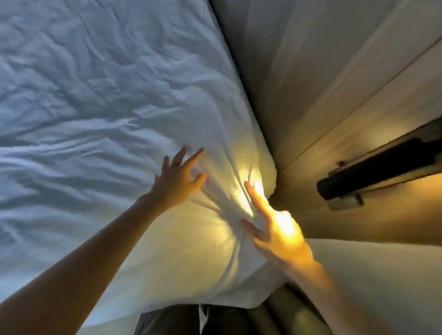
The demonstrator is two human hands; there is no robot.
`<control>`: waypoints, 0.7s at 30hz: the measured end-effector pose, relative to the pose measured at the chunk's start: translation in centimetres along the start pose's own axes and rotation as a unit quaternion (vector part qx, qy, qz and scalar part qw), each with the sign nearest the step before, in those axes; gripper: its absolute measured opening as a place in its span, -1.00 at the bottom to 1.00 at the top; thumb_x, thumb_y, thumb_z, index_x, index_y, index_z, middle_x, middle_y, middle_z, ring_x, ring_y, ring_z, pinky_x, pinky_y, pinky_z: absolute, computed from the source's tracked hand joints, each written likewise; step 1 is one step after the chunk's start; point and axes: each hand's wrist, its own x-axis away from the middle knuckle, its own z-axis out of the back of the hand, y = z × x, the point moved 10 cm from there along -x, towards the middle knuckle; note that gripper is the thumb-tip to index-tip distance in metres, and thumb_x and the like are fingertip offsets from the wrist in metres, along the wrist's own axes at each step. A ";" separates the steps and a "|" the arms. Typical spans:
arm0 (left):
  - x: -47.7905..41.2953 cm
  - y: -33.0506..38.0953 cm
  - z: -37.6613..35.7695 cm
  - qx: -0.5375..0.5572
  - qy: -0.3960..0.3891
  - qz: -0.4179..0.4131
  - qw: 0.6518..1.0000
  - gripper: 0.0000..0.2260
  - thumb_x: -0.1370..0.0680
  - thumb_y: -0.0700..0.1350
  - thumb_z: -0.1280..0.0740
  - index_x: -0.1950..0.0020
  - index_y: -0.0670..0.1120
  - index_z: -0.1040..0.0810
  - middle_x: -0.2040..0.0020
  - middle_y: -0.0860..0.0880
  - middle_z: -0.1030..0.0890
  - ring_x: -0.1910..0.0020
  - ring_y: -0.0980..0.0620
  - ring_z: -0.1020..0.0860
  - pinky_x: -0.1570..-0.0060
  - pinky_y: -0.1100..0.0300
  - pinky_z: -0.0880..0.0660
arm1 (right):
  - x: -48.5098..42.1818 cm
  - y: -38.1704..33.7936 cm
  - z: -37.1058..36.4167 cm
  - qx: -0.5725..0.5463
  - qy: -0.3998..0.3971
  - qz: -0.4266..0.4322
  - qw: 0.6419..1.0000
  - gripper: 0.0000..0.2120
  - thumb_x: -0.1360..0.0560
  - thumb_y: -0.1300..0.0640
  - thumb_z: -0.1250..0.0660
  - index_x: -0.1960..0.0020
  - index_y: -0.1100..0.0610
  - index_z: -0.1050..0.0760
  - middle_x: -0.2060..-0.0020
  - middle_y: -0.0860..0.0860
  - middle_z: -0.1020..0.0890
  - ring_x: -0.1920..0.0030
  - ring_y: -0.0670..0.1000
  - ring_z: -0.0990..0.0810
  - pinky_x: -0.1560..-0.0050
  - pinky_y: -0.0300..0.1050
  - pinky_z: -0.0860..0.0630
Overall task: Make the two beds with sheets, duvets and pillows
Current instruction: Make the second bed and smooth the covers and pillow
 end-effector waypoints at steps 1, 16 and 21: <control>0.7 1.0 -0.8 0.001 -0.005 -0.001 1.000 -0.33 -0.46 0.28 -0.06 -0.56 0.12 -0.17 -0.58 -0.07 -0.14 -0.56 -0.18 -0.07 -0.43 -0.30 -0.12 | 1.2 -0.1 0.9 -0.002 0.016 0.014 1.000 -0.28 -0.55 -0.07 -0.33 -0.56 -0.20 0.02 0.08 0.09 -0.69 0.30 0.07 -0.64 0.21 -0.12 -0.51; 5.2 -3.4 -1.6 -0.095 -0.065 -0.007 0.993 -0.45 -0.63 0.01 -0.23 -0.58 0.09 -0.09 -0.60 -0.05 -0.03 -0.55 -0.23 -0.03 -0.44 -0.17 -0.21 | 0.0 5.9 -4.7 0.188 -0.088 -0.153 0.966 -0.39 -0.58 0.14 -0.21 -0.58 -0.01 -0.08 -0.52 0.17 -0.18 -0.42 0.26 -0.21 -0.24 0.09 -0.36; 3.7 -8.3 3.3 -0.104 -0.029 0.037 0.993 -0.45 -0.63 0.02 -0.21 -0.58 0.12 -0.07 -0.60 -0.08 0.02 -0.55 -0.26 0.01 -0.43 -0.26 -0.19 | -6.6 -1.5 -7.2 0.180 -0.072 -0.121 0.974 -0.38 -0.59 0.03 -0.21 -0.58 -0.10 -0.03 -0.57 0.08 -0.05 -0.52 0.22 -0.06 -0.46 0.14 -0.15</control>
